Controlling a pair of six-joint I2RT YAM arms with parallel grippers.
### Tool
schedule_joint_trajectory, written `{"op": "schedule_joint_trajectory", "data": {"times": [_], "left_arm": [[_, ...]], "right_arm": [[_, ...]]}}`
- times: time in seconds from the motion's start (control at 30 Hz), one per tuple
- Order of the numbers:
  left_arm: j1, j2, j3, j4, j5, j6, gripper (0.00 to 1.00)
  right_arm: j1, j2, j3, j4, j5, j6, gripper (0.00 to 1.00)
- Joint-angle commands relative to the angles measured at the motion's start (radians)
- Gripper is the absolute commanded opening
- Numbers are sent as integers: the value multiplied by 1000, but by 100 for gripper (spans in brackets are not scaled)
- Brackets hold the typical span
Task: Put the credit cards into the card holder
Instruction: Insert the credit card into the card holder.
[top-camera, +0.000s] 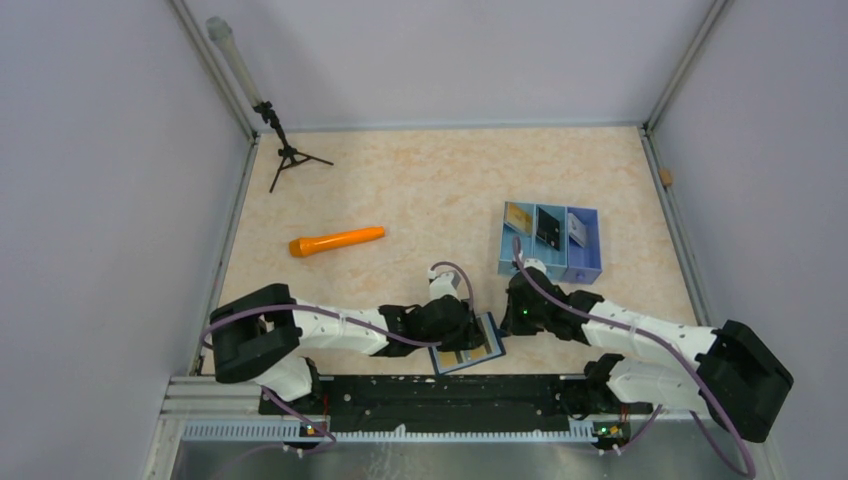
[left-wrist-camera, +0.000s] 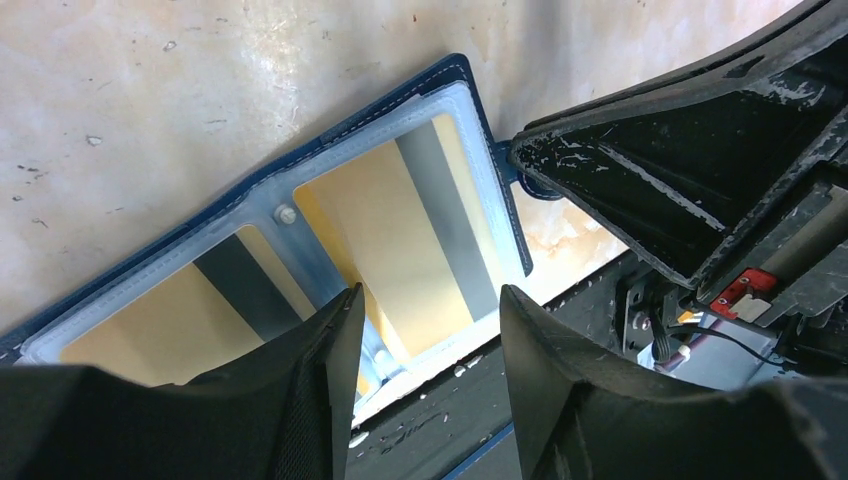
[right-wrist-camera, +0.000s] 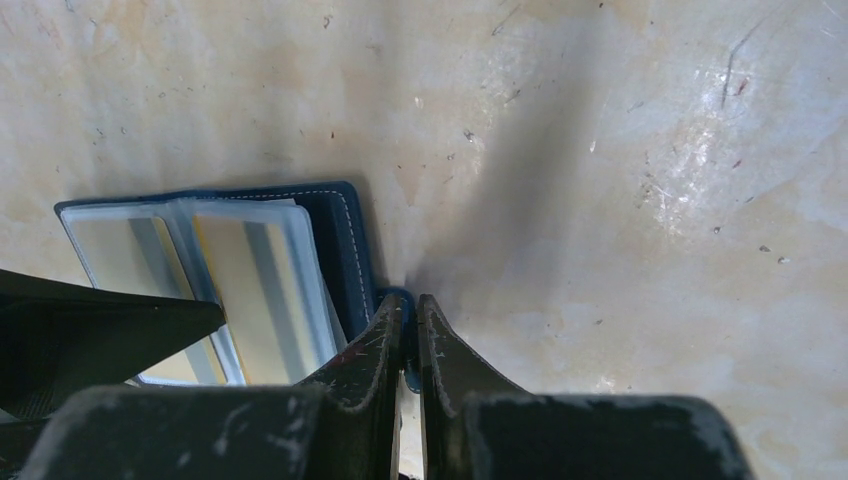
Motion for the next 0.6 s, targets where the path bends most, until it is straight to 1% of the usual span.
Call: {"op": "schedule_joint_trajectory", "data": {"times": [0.0, 0.23, 0.37, 0.47, 0.57], "left_arm": [[0, -7, 39, 71, -19, 32, 56], [13, -81, 27, 11, -50, 43, 60], [14, -112, 50, -95, -76, 47, 63], [14, -132, 51, -185, -101, 20, 64], [14, -149, 37, -212, -108, 3, 68]], "right_arm": [[10, -53, -14, 19, -17, 19, 0], [10, -138, -26, 44, -65, 30, 0], [10, -173, -32, 82, -113, 47, 0], [10, -192, -26, 103, -141, 51, 0], [9, -196, -12, 108, -160, 51, 0]]}}
